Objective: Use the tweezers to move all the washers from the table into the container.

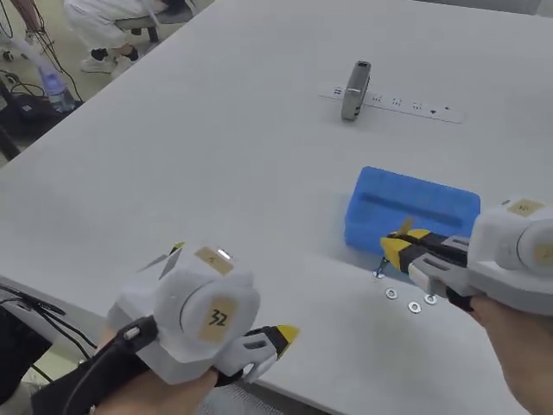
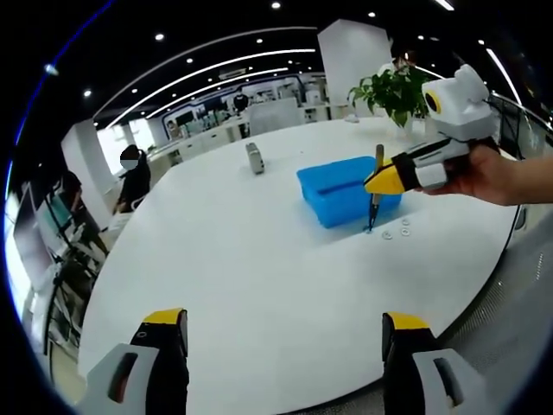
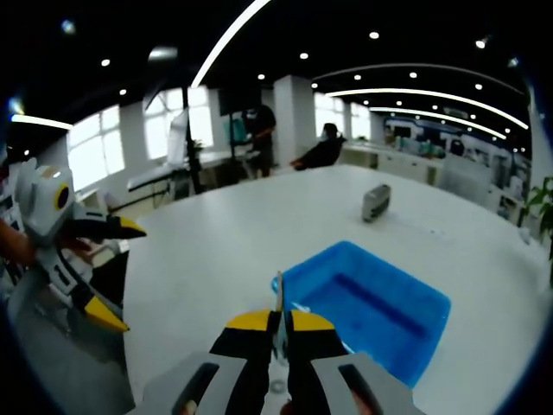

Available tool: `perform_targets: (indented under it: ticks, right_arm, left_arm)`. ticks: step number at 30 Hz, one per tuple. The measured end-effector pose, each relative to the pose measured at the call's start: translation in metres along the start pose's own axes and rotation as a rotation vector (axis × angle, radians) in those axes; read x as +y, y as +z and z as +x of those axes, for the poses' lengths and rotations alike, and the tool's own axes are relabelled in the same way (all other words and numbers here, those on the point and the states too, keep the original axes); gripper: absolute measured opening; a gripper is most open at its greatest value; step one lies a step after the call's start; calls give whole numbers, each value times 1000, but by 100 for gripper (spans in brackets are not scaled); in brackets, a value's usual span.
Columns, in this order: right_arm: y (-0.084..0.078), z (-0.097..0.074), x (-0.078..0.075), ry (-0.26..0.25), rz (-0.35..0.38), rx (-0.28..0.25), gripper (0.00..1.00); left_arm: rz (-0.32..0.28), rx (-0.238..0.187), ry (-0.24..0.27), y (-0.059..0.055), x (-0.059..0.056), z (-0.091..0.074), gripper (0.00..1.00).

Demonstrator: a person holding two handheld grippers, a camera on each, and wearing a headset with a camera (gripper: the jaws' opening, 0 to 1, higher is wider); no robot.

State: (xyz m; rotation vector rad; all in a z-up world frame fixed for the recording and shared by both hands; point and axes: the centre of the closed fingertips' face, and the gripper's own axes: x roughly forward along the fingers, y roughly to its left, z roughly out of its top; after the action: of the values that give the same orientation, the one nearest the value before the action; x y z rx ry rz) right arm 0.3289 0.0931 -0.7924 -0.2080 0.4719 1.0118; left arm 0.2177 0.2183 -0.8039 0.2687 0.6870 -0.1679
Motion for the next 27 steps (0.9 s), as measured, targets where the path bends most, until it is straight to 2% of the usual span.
perform_targets:
  ticks: [4,7,17,20,22,24,27]
  right_arm:
    - [-5,3,-1,5,-11,15,2]
    - [-5,3,0,5,8,3,2]
    - [-8,-1,2,2,-15,3,1]
    - [-7,-3,0,3,15,9,0]
    - [-3,-6,0,6,27,5,0]
    - [8,-10,1,16,50,-29,0]
    - [25,-16,3,19,40,-60,0]
  left_arm:
    - [5,6,-2,-1,-1,0,95]
    - [7,10,0,-2,0,0,95]
    - [9,15,2,-2,1,1,94]
    - [9,14,2,-2,0,1,94]
    - [10,14,2,-2,0,1,94]
    - [9,17,3,-3,1,1,94]
    - [11,17,5,-2,1,0,94]
